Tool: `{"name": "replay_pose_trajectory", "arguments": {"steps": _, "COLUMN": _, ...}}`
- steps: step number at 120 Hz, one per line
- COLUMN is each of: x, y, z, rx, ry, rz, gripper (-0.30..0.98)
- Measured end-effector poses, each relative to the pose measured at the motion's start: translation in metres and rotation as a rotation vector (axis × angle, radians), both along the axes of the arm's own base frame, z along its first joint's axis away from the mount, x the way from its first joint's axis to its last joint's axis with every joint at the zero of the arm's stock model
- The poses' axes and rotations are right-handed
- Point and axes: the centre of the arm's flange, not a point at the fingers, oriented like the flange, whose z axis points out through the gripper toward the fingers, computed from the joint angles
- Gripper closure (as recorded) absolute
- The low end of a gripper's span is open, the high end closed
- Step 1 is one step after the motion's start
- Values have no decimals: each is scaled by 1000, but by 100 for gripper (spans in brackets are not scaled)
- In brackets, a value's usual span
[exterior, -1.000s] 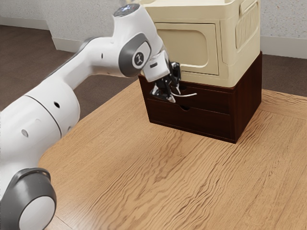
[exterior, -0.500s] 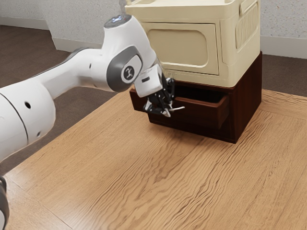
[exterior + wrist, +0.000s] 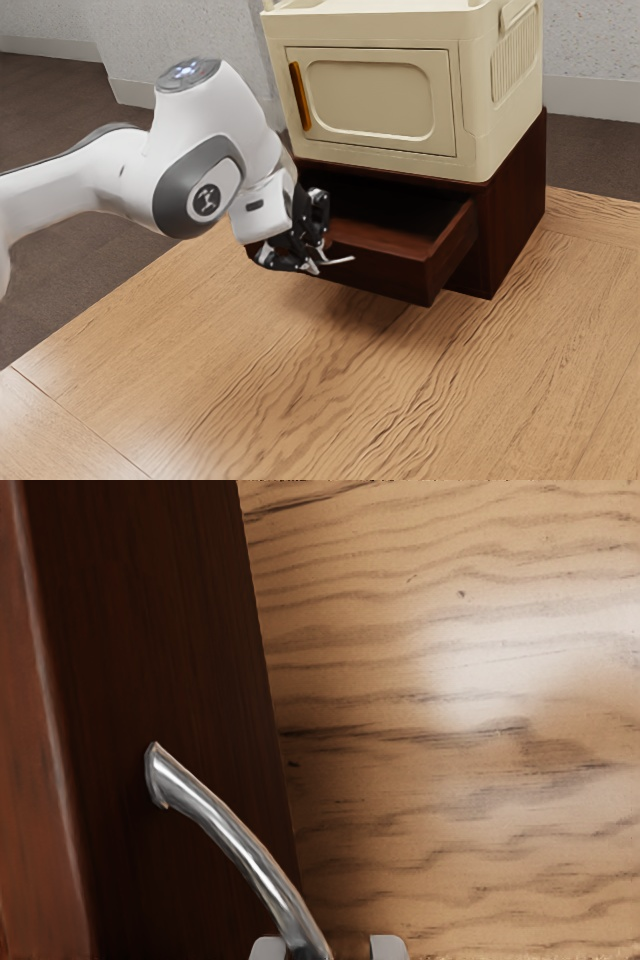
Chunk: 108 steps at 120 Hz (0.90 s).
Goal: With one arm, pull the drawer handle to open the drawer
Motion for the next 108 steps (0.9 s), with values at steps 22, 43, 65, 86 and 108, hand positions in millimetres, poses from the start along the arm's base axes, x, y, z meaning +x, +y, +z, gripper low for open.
{"name": "replay_pose_trajectory", "arguments": {"steps": 22, "x": -22, "y": 0, "z": 0, "rx": 21, "ry": -8, "rz": -3, "gripper": 71}}
{"name": "replay_pose_trajectory", "arguments": {"steps": 43, "x": -34, "y": 6, "z": 0, "rx": 34, "ry": -13, "rz": 12, "gripper": 70}}
{"name": "replay_pose_trajectory", "arguments": {"steps": 65, "x": -35, "y": 7, "z": -1, "rx": 37, "ry": -12, "rz": 23, "gripper": 59}}
{"name": "replay_pose_trajectory", "arguments": {"steps": 86, "x": -50, "y": 7, "z": 31, "rx": 24, "ry": -63, "rz": 27, "gripper": 46}}
{"name": "replay_pose_trajectory", "arguments": {"steps": 108, "x": -73, "y": 20, "z": 147, "rx": -16, "ry": -109, "rz": 76, "gripper": 39}}
